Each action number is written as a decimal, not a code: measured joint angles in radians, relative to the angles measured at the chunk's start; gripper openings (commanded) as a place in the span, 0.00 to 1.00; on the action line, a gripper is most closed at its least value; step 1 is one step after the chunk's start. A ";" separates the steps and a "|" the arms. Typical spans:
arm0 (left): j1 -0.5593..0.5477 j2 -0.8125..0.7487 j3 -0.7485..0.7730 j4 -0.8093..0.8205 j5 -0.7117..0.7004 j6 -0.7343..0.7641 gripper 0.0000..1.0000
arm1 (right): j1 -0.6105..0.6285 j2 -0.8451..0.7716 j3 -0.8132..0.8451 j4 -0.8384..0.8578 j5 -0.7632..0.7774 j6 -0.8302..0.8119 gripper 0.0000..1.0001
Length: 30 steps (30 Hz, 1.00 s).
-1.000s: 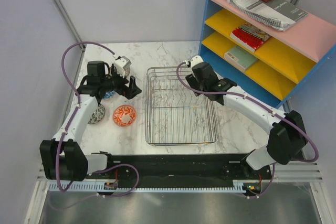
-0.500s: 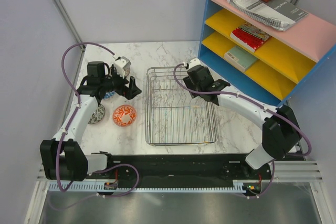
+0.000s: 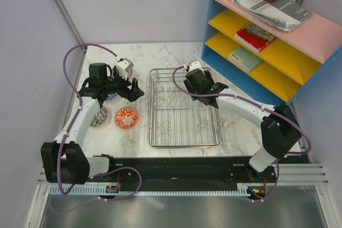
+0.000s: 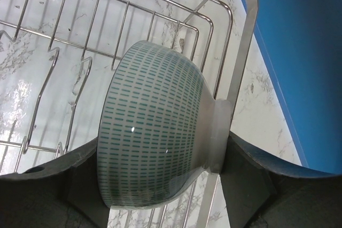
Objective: Load the bowls into the dish rack
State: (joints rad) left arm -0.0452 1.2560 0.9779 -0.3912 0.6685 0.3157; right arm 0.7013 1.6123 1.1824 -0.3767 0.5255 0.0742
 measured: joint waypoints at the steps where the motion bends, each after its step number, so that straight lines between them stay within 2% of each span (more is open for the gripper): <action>1: 0.000 0.000 0.000 0.000 0.002 0.000 1.00 | 0.005 0.005 0.000 0.002 0.008 0.003 0.00; 6: 0.000 0.001 -0.001 0.001 0.013 0.000 1.00 | 0.034 0.039 0.000 0.016 0.060 0.008 0.00; 8: 0.000 0.001 -0.002 0.001 0.015 0.000 1.00 | 0.043 0.052 0.000 0.021 0.079 0.008 0.03; 15: 0.000 0.001 -0.003 0.001 0.015 0.002 1.00 | 0.051 0.085 0.006 0.029 0.088 0.006 0.37; 17: 0.000 0.001 -0.003 0.002 0.015 0.002 1.00 | 0.052 0.092 0.012 0.024 0.088 0.001 0.42; 18: 0.000 0.001 -0.003 0.002 0.015 0.003 1.00 | 0.053 0.095 0.015 0.021 0.087 0.000 0.50; 21: 0.000 0.001 -0.003 0.002 0.015 0.008 1.00 | 0.054 0.104 0.024 0.014 0.089 -0.005 0.63; 26: 0.000 0.001 -0.003 0.002 0.016 0.009 1.00 | 0.056 0.113 0.035 0.002 0.089 -0.014 0.81; 30: 0.000 0.001 -0.003 0.002 0.016 0.013 1.00 | 0.062 0.126 0.040 0.000 0.073 -0.024 0.92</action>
State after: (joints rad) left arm -0.0452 1.2568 0.9749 -0.3893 0.6842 0.3286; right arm 0.7635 1.7386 1.2228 -0.3771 0.5987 0.0502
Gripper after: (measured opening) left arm 0.994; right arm 0.849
